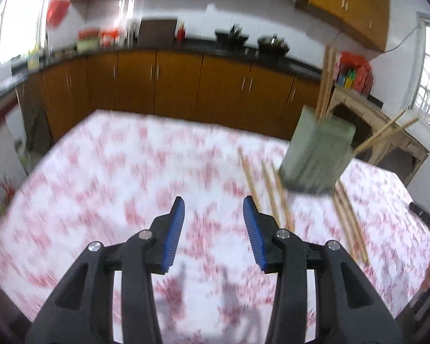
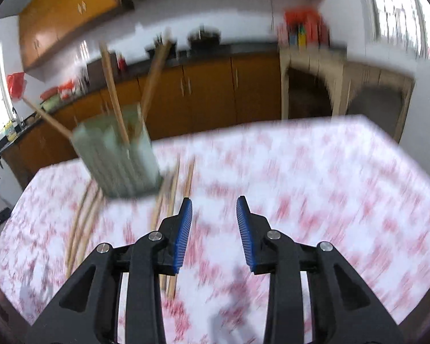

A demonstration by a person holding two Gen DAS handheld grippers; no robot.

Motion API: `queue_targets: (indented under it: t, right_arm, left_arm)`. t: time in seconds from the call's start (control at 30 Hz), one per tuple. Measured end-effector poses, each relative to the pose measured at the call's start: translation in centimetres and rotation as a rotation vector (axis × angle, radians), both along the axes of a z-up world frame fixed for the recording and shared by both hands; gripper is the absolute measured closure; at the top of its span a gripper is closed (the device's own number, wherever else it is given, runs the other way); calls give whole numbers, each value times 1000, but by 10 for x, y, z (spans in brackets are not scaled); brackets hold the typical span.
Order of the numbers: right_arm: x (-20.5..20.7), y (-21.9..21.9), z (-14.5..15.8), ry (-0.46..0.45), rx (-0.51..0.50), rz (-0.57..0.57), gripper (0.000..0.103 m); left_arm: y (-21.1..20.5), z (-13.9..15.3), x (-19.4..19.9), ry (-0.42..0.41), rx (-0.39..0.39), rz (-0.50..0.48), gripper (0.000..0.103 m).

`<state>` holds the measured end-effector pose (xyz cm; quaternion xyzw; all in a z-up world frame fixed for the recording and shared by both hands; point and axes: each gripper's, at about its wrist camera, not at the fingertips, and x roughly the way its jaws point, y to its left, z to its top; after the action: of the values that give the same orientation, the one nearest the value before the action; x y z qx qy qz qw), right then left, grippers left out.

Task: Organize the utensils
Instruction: 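Bring both open tools back down to the chopsticks on the cloth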

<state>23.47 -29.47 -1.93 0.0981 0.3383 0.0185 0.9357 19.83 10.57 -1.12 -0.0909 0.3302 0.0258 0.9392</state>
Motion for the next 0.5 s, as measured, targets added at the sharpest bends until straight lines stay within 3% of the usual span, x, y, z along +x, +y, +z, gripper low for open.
queue_targets:
  t: [0.1, 0.2, 0.5]
  right_arm:
    - [17, 10, -28, 99, 53, 30, 70]
    - [31, 29, -40, 144, 38, 66, 71]
    - [40, 59, -64, 182, -69, 103, 80]
  left_arm:
    - [-3, -22, 3, 51, -25, 3, 58]
    - [-9, -34, 2, 74, -27, -23, 58]
    - [-35, -38, 11, 95, -9, -86, 58]
